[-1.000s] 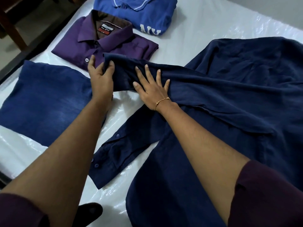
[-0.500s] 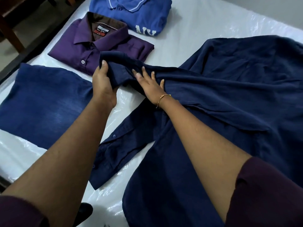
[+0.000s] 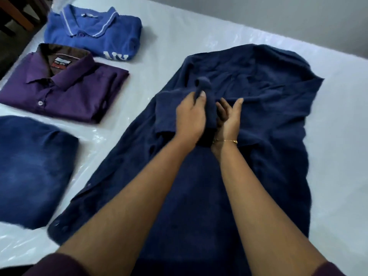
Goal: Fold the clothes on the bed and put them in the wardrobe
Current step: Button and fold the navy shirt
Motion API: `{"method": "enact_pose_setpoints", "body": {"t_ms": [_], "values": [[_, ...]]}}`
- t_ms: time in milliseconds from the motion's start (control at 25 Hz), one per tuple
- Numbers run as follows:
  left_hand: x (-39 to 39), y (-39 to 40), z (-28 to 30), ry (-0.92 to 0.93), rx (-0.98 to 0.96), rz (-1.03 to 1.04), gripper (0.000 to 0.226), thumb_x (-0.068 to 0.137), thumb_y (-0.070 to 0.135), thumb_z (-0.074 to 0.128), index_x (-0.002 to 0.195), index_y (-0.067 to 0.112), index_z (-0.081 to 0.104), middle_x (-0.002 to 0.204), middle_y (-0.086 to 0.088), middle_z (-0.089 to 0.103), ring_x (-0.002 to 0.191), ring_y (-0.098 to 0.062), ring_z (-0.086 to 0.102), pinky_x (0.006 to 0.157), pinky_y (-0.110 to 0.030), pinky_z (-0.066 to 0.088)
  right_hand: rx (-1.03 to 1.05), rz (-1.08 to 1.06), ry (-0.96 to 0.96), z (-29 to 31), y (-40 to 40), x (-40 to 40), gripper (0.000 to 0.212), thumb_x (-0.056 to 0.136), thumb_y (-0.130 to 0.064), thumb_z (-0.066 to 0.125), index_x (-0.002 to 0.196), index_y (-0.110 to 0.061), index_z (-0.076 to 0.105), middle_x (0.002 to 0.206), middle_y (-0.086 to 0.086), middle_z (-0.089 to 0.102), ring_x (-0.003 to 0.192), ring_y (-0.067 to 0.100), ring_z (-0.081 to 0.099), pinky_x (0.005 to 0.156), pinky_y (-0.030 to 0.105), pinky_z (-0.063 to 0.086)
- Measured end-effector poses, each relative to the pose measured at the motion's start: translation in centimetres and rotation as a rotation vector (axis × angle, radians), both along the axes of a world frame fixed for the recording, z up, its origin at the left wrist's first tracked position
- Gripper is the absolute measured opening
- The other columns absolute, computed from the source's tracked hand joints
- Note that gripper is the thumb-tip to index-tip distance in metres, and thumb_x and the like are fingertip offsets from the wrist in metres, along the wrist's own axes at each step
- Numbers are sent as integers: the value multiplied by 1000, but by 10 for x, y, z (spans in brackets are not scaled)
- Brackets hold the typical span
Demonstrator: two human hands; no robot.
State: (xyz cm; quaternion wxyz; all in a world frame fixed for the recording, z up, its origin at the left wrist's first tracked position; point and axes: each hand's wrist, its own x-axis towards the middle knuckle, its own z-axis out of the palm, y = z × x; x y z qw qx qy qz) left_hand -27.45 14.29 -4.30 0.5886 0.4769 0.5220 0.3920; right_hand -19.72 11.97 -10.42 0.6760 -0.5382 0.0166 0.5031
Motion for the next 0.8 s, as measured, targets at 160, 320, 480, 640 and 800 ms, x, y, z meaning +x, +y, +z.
{"method": "enact_pose_setpoints", "body": {"t_ms": [160, 320, 480, 640, 800], "values": [[82, -49, -2, 38, -167, -495, 37, 110, 41, 47, 133, 19, 67, 131, 6, 70, 115, -1, 64, 106, -29, 49, -113, -17, -116, 16, -54, 68, 47, 130, -59, 63, 143, -19, 85, 165, 20, 83, 148, 35, 82, 140, 58, 65], [93, -57, -17, 151, 8, -363, 50, 108, 55, 43, 115, 21, 79, 108, 7, 78, 98, -1, 71, 93, -26, 56, -229, 123, -350, 12, -72, 118, 90, 116, -43, 95, 190, -14, 52, 172, 10, 76, 153, 27, 76, 142, 51, 65], [27, -14, -60, 793, 492, 143, 38, 96, 41, 58, 125, 19, 68, 127, -8, 66, 124, -30, 56, 104, -44, 44, -436, 220, -530, -2, -59, 123, 60, 108, -14, 96, 162, -11, 70, 158, 13, 81, 138, 33, 80, 125, 50, 74], [-20, 11, -68, 852, 83, 134, 69, 87, 46, 77, 141, 11, 50, 146, -12, 49, 131, -37, 52, 108, -51, 45, -660, -52, -518, -18, -53, 138, 33, 115, 1, 66, 137, -5, 90, 125, 12, 86, 124, 44, 87, 100, 48, 75], [-29, 25, -66, 732, 149, 74, 36, 92, 43, 73, 110, 12, 68, 108, -6, 70, 99, -23, 65, 85, -40, 54, -618, -48, -786, -8, -12, 97, 64, 119, -4, 56, 174, -27, 77, 165, 13, 84, 146, 43, 78, 128, 61, 73]]}}
